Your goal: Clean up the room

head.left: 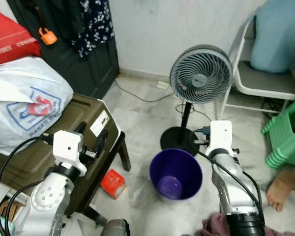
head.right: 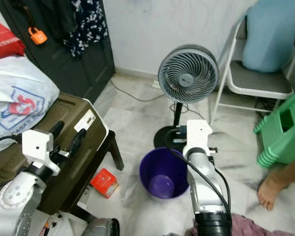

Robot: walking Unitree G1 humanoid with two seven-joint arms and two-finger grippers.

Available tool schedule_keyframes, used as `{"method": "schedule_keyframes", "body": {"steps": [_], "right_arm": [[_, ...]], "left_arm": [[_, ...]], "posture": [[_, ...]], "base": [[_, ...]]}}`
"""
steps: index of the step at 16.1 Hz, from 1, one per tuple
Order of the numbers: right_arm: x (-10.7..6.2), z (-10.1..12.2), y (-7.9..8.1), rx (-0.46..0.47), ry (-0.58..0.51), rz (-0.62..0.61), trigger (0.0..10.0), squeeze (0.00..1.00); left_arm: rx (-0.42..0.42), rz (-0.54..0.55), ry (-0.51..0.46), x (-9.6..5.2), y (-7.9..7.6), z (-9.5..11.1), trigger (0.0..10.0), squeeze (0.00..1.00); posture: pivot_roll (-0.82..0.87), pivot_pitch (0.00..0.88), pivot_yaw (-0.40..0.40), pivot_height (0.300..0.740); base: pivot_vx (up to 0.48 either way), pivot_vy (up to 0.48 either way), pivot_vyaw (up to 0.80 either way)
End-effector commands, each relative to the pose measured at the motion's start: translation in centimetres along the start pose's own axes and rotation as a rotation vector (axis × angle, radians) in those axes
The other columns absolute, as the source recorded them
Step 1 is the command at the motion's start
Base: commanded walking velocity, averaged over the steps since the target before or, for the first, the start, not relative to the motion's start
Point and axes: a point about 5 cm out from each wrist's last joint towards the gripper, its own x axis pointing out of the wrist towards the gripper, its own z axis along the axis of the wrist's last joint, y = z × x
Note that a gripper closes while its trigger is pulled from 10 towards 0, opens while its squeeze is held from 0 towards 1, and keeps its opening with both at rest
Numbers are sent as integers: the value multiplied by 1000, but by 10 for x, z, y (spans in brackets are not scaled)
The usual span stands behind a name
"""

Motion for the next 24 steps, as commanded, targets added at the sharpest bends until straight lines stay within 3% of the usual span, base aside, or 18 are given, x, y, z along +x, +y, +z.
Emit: {"method": "schedule_keyframes", "body": {"steps": [1,8,12,14,16,20,24], "right_arm": [[-1,8,3,4,-18,-5,10000,0],[4,16,19,51,-38,12,10000,0],[17,28,35,5,-66,46,10000,0],[24,26,34,2,-54,48,10000,0],[29,25,42,2,-45,64,10000,0],[36,14,53,-33,-31,92,10000,0],[44,8,50,-51,-20,69,10000,0]], "left_arm": [[15,3,14,-4,0,1,10000,0],[-5,12,25,-12,-5,7,10000,0],[8,-1,19,-16,-7,19,10000,0],[39,-3,25,-22,-2,26,10000,0],[62,12,70,-38,8,29,10000,0],[52,-4,100,-48,0,34,10000,0],[40,-1,140,-61,-2,36,10000,0]], "posture": [[146,86,30,740],[188,137,48,740],[262,182,65,740],[298,204,85,740],[335,245,120,740],[373,291,156,740],[399,321,177,740]], "base": [[0,0,0],[0,0,0],[0,0,0],[0,0,0],[0,0,0],[0,0,0],[0,0,0]]}}
